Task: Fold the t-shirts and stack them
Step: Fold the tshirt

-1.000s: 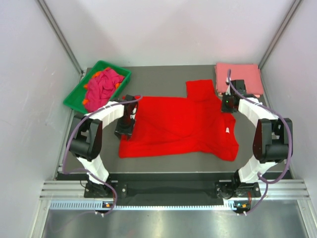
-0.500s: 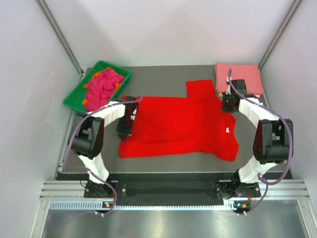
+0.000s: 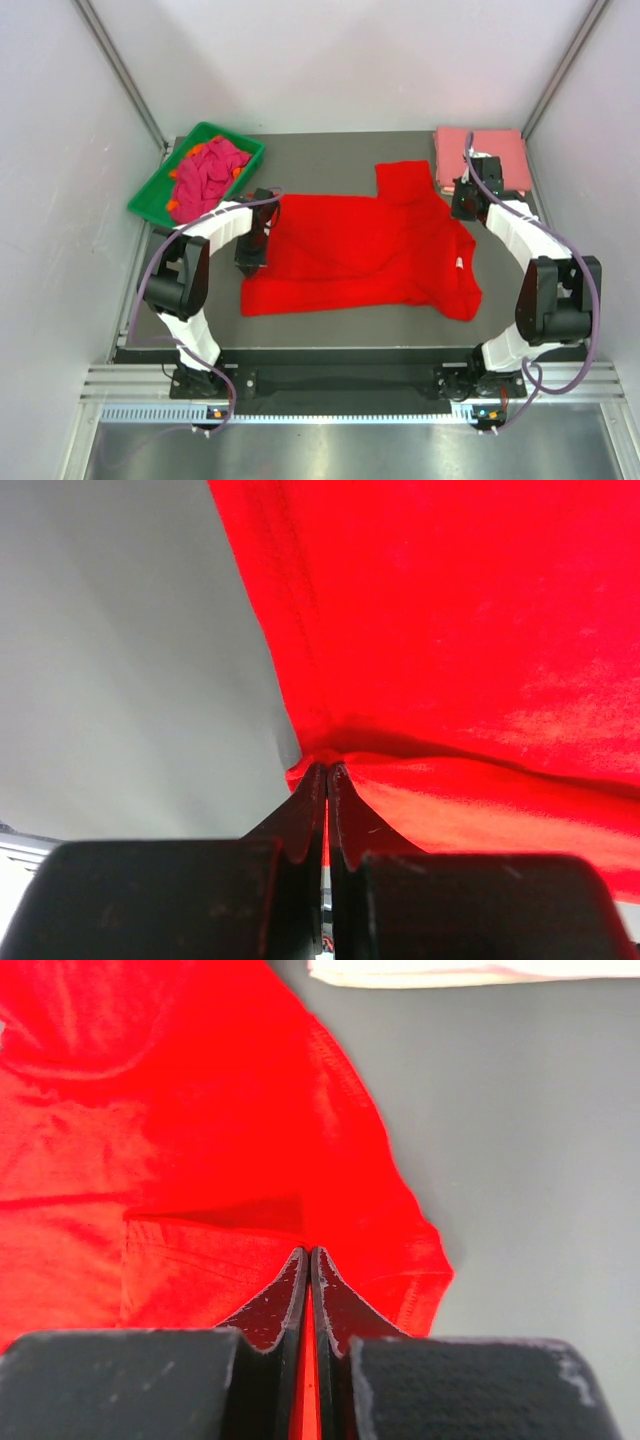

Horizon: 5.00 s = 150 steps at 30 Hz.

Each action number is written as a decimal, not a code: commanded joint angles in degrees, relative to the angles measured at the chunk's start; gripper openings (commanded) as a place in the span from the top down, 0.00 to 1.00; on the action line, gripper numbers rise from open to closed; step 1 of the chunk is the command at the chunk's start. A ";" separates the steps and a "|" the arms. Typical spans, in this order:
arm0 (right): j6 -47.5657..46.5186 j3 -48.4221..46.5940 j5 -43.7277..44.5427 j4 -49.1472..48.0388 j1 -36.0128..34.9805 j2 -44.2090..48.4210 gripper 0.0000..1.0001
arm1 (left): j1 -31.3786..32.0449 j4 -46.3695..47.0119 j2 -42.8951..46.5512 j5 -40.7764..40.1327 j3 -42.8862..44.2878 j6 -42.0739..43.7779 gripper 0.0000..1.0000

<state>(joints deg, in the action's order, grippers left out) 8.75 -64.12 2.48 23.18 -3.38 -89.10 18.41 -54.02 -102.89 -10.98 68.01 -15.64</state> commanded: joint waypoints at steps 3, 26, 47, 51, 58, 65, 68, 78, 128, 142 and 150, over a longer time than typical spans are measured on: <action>0.03 1.19 4.99 -3.40 -0.40 5.60 1.00 | -0.75 0.41 3.39 -1.94 1.34 -1.85 1.00; 0.56 2.95 8.59 -5.07 -0.49 7.36 1.00 | -2.50 2.25 4.28 -4.66 4.14 -3.79 1.00; -0.14 -0.21 10.00 -6.48 -0.40 -0.10 1.00 | -2.51 4.19 -5.74 -4.48 9.16 -0.97 1.00; -1.46 -3.02 5.18 -4.65 -0.40 -2.03 0.93 | -1.98 2.43 -4.69 -6.85 9.69 -1.06 0.81; 12.40 -14.11 8.68 22.15 -0.14 -3.80 0.69 | 2.84 1.46 4.00 -8.71 9.17 -3.25 0.73; 30.52 0.99 4.38 31.31 6.00 6.73 0.67 | 5.67 14.71 12.10 11.48 -4.01 -8.70 0.73; 31.24 8.82 4.20 29.12 9.78 10.69 0.71 | 5.67 21.57 13.94 19.15 -10.07 -12.39 0.73; 28.78 17.71 7.97 20.50 11.11 8.87 0.79 | 5.76 18.95 7.44 3.28 -14.13 -13.81 0.73; 27.90 20.88 21.60 18.39 13.22 7.18 1.00 | 14.54 12.01 -0.75 -16.88 -10.36 -15.03 0.73; 17.89 12.10 9.78 20.70 13.04 15.51 0.71 | 14.72 23.57 4.99 26.11 11.78 -8.88 0.61; 10.15 6.65 -15.82 2.23 12.70 13.01 0.58 | 15.86 34.67 -12.32 42.45 27.52 -13.80 0.62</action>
<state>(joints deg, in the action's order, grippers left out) 23.38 -53.93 -0.86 35.90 9.17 -72.99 33.74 -26.41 -109.73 22.68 92.42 -27.59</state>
